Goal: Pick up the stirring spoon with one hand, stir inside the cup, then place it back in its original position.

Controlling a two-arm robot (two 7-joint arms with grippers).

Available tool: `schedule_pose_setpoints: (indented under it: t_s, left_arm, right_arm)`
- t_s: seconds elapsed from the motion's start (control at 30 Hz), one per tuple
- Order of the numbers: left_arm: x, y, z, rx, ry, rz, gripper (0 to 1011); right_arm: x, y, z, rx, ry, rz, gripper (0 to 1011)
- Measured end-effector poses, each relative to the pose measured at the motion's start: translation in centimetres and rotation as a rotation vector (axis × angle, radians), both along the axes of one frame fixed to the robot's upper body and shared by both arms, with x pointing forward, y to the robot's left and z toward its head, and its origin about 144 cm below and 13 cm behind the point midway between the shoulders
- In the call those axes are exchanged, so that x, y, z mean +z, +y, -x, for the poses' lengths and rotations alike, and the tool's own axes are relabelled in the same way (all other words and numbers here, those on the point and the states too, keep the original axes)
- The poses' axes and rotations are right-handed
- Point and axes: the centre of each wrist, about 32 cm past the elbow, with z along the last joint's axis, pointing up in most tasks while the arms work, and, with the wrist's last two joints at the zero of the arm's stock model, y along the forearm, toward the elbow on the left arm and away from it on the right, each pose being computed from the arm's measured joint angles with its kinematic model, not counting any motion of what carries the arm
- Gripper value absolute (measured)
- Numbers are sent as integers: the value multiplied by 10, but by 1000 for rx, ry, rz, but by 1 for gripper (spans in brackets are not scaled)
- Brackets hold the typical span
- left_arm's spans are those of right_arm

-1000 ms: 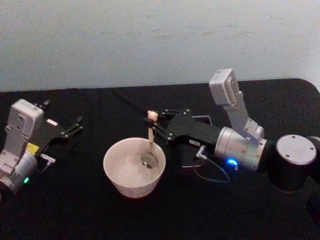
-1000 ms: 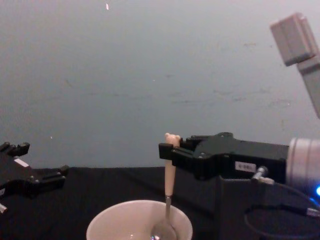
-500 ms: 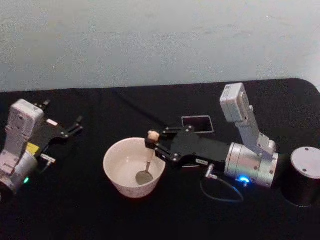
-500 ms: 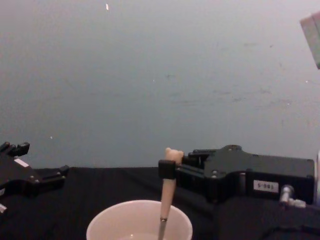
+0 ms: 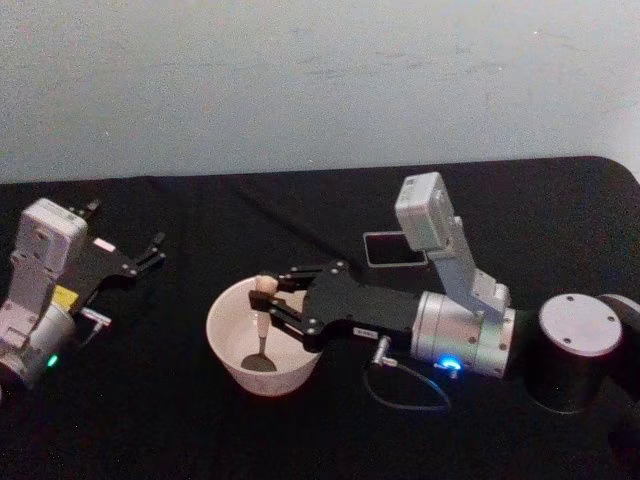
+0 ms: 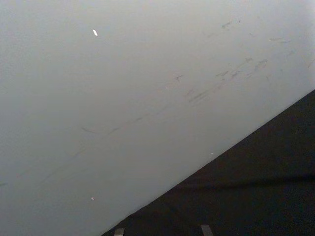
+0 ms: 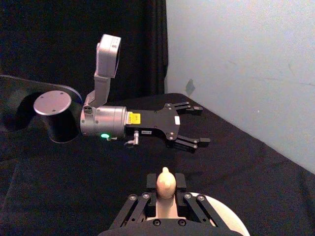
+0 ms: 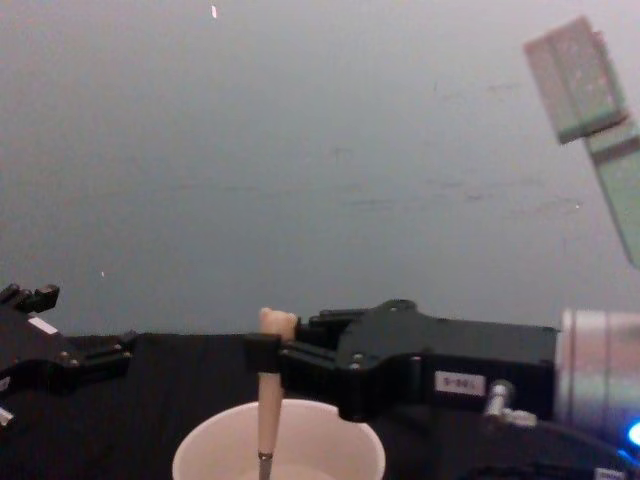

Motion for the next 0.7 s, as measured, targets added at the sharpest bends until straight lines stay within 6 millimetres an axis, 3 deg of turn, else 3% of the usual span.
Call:
schedule_pose_setpoints:
  t_s: [0.4, 0.7]
  left_arm:
    - [0, 0, 0, 0, 0, 0, 1001]
    - [0, 0, 0, 0, 0, 0, 1001]
  right_arm:
    - [0, 19, -20, -41, 7, -3, 214]
    - [2, 20, -34, -105, 5, -9, 214]
